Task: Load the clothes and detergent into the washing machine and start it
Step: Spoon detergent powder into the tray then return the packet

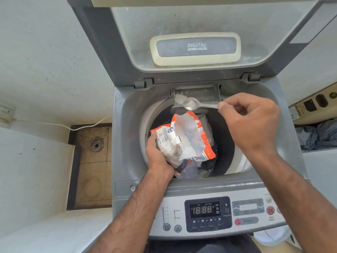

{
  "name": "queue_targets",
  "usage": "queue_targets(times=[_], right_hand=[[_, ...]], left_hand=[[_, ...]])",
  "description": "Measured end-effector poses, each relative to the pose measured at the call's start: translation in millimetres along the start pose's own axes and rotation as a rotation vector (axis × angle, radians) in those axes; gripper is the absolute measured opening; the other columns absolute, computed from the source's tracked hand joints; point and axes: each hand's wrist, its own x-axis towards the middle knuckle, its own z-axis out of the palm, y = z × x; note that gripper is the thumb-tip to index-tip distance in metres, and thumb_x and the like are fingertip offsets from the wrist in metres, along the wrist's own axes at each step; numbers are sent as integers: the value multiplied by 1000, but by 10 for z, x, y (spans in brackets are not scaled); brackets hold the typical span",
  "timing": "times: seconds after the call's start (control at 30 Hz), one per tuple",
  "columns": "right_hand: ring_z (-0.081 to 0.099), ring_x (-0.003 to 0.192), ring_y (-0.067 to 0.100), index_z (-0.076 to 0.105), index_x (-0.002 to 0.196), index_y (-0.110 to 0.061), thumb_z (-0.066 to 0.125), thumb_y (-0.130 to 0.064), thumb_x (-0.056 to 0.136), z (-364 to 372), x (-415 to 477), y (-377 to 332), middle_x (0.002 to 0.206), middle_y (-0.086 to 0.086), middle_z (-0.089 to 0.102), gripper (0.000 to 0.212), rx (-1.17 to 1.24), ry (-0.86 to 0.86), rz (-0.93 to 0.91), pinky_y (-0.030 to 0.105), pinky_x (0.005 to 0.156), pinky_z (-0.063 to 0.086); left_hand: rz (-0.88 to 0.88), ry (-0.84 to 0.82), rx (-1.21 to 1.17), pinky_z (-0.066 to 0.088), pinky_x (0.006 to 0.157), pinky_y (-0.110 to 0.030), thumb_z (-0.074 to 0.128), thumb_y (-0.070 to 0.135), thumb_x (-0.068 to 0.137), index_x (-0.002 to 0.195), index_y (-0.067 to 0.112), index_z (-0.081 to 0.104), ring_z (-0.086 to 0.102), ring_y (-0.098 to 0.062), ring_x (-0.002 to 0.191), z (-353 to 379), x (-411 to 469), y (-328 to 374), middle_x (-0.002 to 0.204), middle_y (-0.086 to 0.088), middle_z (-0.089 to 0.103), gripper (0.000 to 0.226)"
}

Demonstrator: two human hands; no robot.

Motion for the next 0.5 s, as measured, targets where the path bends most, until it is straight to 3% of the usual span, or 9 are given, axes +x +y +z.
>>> queue_targets(times=[0.07,0.17,0.3,0.5], right_hand=[[61,54,17,75,68,-19,75,-19,80,-110,-114,-11,57,-4,67,12,-6,-53,-10,31,56,50],[60,54,14,73,65,-22,73,-19,75,-105,-272,16,55,-7,64,11,-90,-155,-25,33,55,52],[57,55,14,71,65,-22,69,-24,74,-73,-392,-5,55,-8,58,9,-144,-147,-94,35,57,51],[49,86,23,78,72,-28,74,-34,79,38,-546,74,82,-6,45,10,-296,-231,-144,41,69,52]], left_hand=[[10,-7,1,48,109,-58,58,52,95,106,19,80,71,-36,108,8,-1,0,121,-14,76,41],[0,-21,9,45,110,-63,57,52,95,116,18,79,66,-40,124,10,-4,-11,132,-16,72,45],[25,-39,12,42,113,-64,55,51,96,127,14,74,61,-42,131,28,-22,-36,138,-19,67,51],[-29,-111,16,50,104,-51,47,58,97,140,14,66,63,-41,128,189,-238,-146,138,-17,67,65]])
